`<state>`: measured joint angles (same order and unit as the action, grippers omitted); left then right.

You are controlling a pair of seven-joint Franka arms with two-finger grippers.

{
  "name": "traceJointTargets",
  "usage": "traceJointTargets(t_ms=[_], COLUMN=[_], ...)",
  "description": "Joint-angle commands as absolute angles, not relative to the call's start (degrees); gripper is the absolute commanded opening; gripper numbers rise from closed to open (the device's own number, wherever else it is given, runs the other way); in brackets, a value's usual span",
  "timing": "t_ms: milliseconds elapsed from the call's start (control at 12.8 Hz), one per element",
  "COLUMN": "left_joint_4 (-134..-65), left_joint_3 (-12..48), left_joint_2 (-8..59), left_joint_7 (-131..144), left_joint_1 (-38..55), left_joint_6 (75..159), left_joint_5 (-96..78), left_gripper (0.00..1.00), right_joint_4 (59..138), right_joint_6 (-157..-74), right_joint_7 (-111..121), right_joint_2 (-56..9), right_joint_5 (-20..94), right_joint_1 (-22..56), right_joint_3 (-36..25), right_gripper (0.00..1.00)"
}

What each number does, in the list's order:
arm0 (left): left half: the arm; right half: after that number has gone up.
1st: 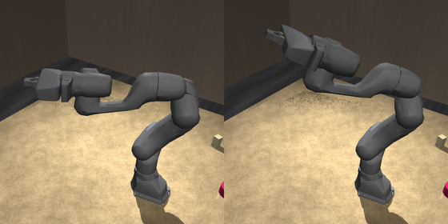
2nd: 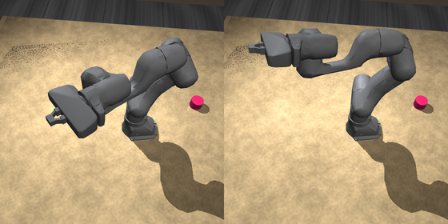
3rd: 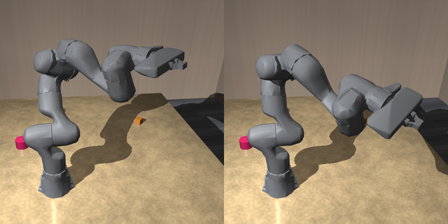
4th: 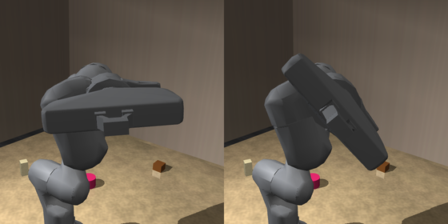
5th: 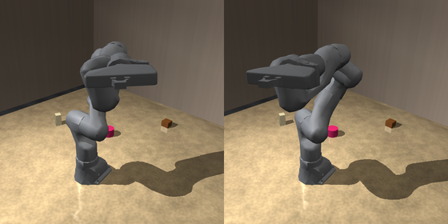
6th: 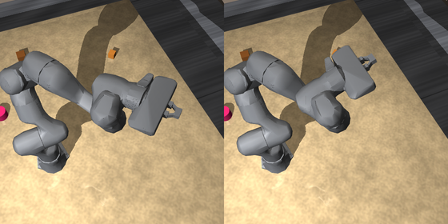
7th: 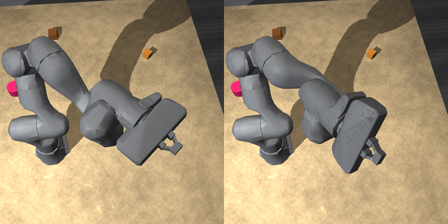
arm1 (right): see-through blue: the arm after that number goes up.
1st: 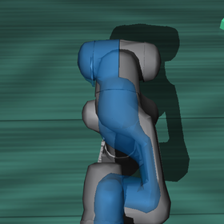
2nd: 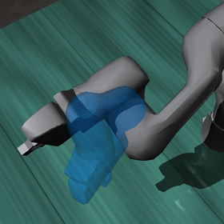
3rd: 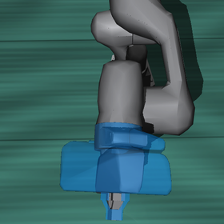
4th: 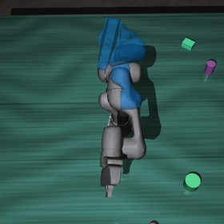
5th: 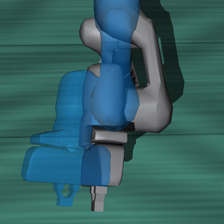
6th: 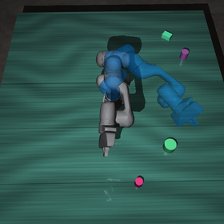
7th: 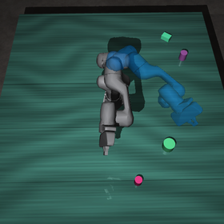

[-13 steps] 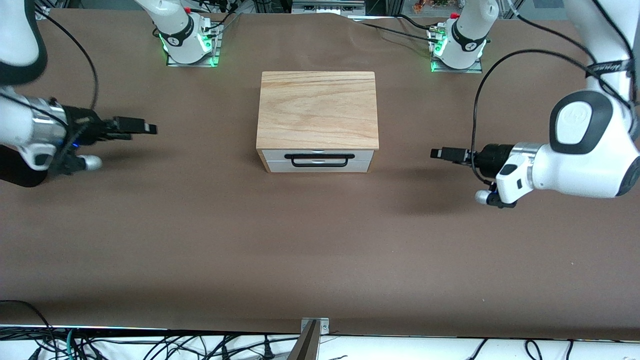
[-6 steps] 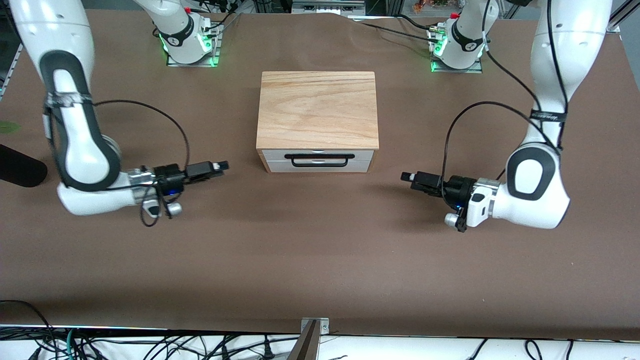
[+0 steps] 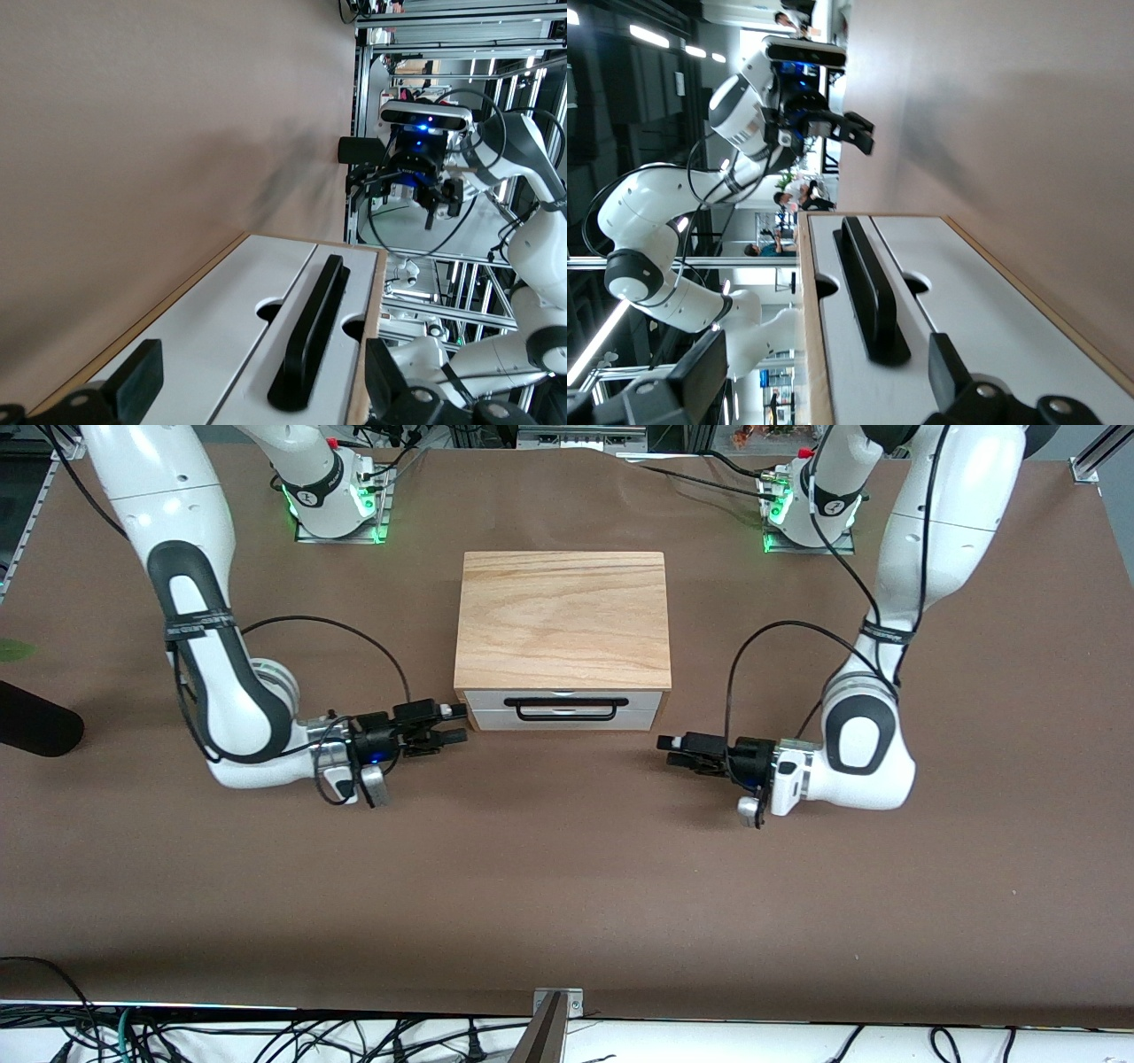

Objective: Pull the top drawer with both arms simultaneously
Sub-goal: 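Close the left and right grippers on the black drawer handle ends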

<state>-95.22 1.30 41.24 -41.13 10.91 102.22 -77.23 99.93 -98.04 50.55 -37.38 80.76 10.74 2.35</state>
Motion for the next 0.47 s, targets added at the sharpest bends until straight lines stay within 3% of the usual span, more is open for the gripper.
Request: traceJointTargets(t_ms=[0,78,234,390], left_joint_4=[-98.7,-98.9,-99.2,-99.5], left_joint_3=[4.3,5.3,6.3,7.1], left_joint_2=[39.6,39.6,39.7,39.7], left_joint_7=[-44.0,-44.1,-45.6,-46.4], left_joint_1=[11.0,11.0,11.1,11.2], left_joint_6=[106.8,107.3,107.8,108.2], left_joint_5=[-81.3,-81.6,-81.7,-81.7], left_gripper=[1.0,0.98,0.92,0.82], right_joint_4=[103.5,104.6,105.1,106.5], right_joint_6=[-102.2,-102.7,-102.8,-102.8], right_joint_7=[58.5,60.5,61.5,61.6], right_joint_2=[-38.0,-38.2,-38.8,-38.8], right_joint_5=[88.9,91.0,91.7,92.5], right_joint_1=[14.7,15.6,16.0,16.8], right_joint_3=[2.2,2.2,2.2,2.2], right_gripper=[0.93,0.92,0.71,0.64])
